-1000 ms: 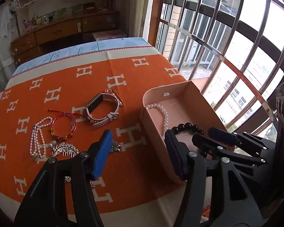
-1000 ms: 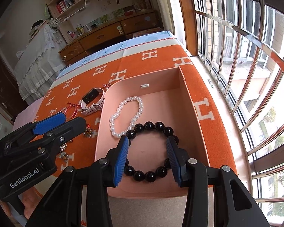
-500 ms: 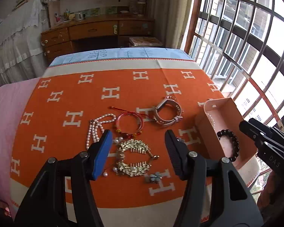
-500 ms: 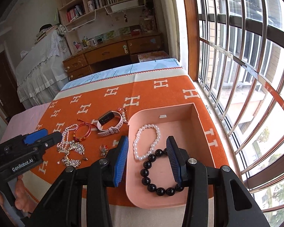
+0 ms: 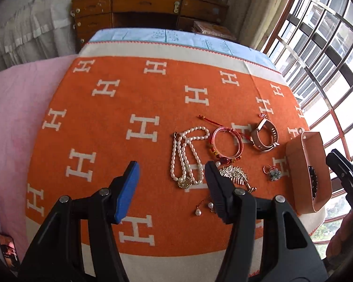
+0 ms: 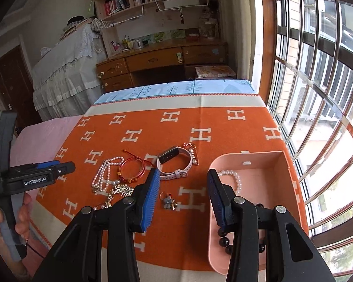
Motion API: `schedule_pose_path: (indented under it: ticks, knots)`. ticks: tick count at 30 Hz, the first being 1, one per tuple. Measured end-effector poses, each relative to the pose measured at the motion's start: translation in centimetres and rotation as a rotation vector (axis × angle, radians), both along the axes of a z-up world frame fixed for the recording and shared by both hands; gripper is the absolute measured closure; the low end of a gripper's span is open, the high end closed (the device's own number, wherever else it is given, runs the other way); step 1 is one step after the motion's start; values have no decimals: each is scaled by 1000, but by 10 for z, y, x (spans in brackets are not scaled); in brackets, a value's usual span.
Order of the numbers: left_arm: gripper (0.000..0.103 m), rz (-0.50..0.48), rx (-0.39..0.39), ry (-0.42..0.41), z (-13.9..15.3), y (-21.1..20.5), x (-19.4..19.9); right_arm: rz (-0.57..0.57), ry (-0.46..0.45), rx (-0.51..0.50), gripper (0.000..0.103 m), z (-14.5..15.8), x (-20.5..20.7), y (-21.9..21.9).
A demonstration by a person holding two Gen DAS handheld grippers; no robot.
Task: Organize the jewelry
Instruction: 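Withdraw both tools from the tray back over the remaining jewelry, then grasp the pearl necklace with the left tool while the right tool grasps the red string bracelet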
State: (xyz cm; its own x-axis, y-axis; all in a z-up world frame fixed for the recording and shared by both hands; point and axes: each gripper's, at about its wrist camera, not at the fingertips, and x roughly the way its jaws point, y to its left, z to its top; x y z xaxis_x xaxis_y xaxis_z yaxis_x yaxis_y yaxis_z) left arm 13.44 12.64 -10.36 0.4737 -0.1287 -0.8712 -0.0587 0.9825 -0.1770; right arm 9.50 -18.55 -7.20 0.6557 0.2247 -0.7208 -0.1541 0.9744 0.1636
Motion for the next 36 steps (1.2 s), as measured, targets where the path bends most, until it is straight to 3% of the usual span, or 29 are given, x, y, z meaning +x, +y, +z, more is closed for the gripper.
schedule_pose_path:
  ticks: [5, 14, 22, 27, 28, 30, 32, 35, 36]
  knots:
    - [49, -5, -120, 102, -31, 12, 24, 43, 74, 30, 61, -12, 22, 21]
    - [49, -47, -150, 182, -54, 4, 55, 76, 226, 102, 61, -48, 62, 39]
    - [50, -101, -97, 220, -65, -16, 72, 113, 264, 100, 61, -64, 74, 51]
    - [51, -129, -5, 203, -66, -33, 76, 127, 286, 103, 61, -71, 78, 56]
    - [53, -130, 19, 201, -66, -37, 76, 129, 289, 104, 61, -72, 79, 56]
    - [75, -121, 58, 190, -66, -41, 77, 135, 297, 105, 61, -75, 81, 58]
    - [94, -127, -16, 199, -66, -35, 78, 141, 306, 108, 61, -77, 82, 60]
    - [96, -92, -79, 194, -68, -27, 76, 151, 322, 110, 61, -81, 85, 64]
    - [103, -75, -112, 186, -67, -22, 75, 154, 325, 107, 61, -81, 86, 66]
